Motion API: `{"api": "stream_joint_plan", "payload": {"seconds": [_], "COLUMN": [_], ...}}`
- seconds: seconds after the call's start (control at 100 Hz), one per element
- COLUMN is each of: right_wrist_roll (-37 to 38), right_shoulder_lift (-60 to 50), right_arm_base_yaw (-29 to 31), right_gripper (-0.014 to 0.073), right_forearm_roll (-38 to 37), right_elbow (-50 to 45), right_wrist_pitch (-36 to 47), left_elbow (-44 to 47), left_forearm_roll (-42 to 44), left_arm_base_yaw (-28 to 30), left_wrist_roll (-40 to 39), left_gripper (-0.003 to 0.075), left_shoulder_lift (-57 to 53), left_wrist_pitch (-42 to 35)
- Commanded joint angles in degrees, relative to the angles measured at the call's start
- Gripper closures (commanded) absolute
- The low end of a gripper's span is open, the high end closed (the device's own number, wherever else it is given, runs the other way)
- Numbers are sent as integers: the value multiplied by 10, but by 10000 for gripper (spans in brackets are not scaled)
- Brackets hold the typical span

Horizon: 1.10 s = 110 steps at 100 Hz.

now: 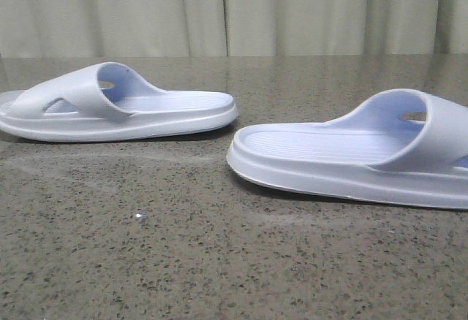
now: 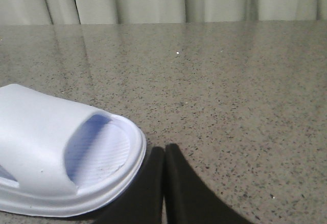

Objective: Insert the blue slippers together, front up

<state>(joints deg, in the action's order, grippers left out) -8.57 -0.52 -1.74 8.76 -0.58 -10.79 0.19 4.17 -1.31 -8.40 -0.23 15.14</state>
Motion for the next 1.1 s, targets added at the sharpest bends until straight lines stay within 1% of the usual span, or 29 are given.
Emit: {"api": "stream_joint_plan", "payload": {"seconds": [0.0, 0.1, 0.31, 0.47, 0.66, 0.76, 0.82, 0.94, 1.09], "right_wrist_roll": [-3, -3, -3, -3, -3, -3, -3, -3, -3], "right_shoulder_lift": [-8, -8, -8, -8, -8, -8, -8, -8, -8], "right_arm_base_yaw": [4, 4, 4, 4, 4, 4, 4, 4, 4], "right_gripper": [672, 672, 672, 672, 672, 672, 672, 672, 672], "right_forearm_roll": [-5, -5, -5, -5, 5, 46, 74, 150, 293], "right_elbow": [-13, -13, -13, -12, -12, -12, -12, -12, -12], "right_wrist_pitch": [44, 49, 104, 139, 143, 142, 142, 138, 127], "left_elbow": [5, 5, 5, 5, 5, 5, 5, 5, 4], "left_forearm_roll": [3, 3, 3, 3, 3, -4, -35, -120, -258], "left_arm_base_yaw": [-4, -4, -4, -4, -4, -4, -4, -4, -4], "left_wrist_roll": [-5, -5, -5, -5, -5, -5, -6, -6, -6], "left_gripper": [705, 705, 705, 705, 705, 705, 705, 705, 705], "left_shoulder_lift": [-11, -11, -11, -11, -11, -11, -11, -11, -11], "left_wrist_pitch": [-50, -70, -119, -140, -141, -147, -155, -163, -174]}}
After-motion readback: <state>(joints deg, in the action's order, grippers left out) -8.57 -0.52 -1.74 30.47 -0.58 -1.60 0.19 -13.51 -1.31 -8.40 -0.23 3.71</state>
